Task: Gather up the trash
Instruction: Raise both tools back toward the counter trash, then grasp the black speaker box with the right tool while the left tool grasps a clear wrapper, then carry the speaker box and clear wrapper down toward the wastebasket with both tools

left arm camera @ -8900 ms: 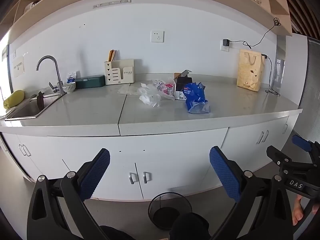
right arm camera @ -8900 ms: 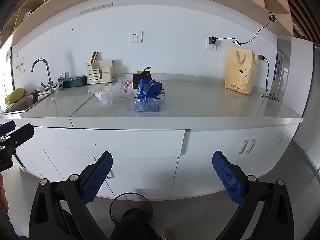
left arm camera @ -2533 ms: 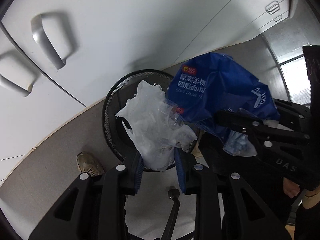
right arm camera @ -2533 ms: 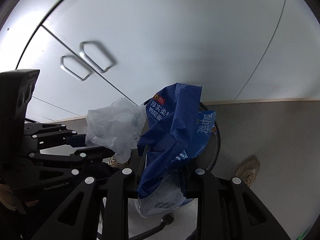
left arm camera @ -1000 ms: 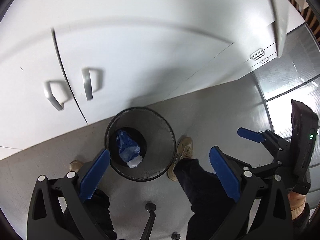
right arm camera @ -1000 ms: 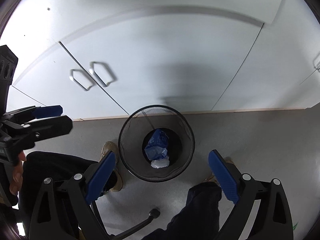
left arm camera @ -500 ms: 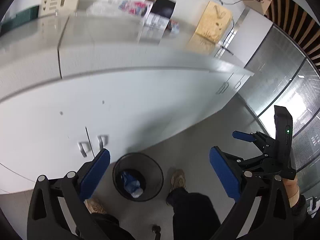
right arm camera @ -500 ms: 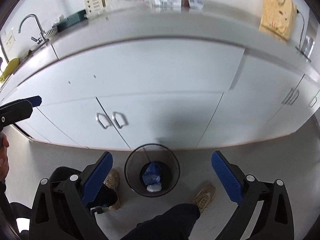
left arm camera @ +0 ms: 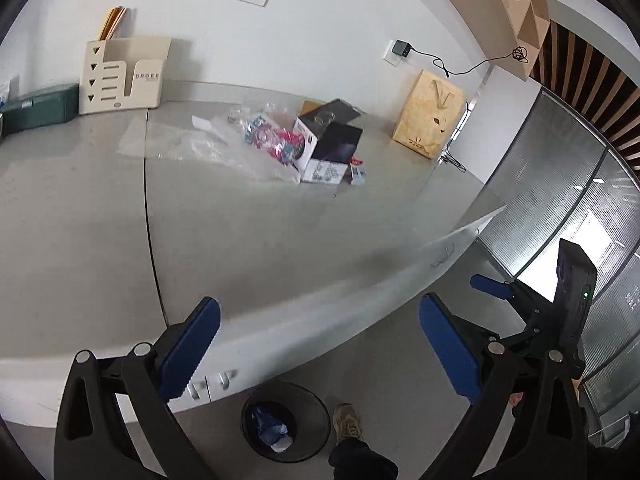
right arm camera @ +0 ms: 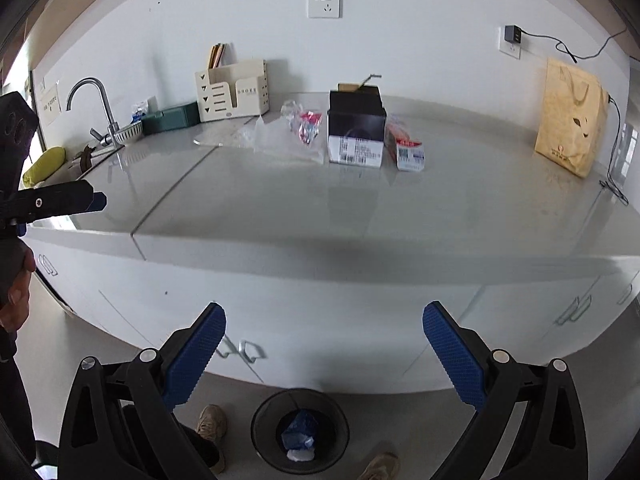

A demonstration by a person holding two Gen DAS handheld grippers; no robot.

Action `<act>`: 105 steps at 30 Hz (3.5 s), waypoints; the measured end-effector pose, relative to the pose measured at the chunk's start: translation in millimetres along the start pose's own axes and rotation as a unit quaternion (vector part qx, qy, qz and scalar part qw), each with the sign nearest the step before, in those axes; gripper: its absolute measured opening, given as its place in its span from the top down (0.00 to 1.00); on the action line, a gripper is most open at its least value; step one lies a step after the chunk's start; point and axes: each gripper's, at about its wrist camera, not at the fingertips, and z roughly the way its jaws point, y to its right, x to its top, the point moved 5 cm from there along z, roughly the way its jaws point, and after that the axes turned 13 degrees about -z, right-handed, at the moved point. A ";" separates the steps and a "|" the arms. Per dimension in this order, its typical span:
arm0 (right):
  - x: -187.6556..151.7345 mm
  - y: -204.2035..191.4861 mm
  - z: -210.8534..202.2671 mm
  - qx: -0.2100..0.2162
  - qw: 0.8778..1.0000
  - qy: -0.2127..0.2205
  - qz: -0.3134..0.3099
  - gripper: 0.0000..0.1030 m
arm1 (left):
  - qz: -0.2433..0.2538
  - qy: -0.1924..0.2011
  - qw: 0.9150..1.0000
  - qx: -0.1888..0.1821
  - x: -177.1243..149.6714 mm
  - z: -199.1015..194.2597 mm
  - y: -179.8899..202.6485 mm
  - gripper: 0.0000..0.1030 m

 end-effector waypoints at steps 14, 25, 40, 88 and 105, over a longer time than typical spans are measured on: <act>128.7 70.3 128.4 0.030 0.999 0.016 0.018 0.03 | -0.083 -0.042 0.996 0.014 160.1 148.1 -30.0 0.04; 154.0 84.1 186.4 0.043 0.999 0.016 0.007 0.03 | -0.134 -0.080 0.987 0.039 210.4 227.2 -45.2 0.04; 161.9 76.2 231.2 0.034 0.999 0.003 0.028 0.03 | -0.125 -0.112 0.974 0.152 213.9 291.1 -65.9 0.56; 111.9 4.8 83.2 0.064 0.993 0.077 -0.058 0.19 | -0.035 0.018 0.995 0.088 55.0 34.9 1.9 0.91; -34.2 -31.6 34.0 0.126 0.987 0.026 -0.099 0.19 | -0.012 -0.015 0.992 0.125 -129.0 -2.2 25.3 0.90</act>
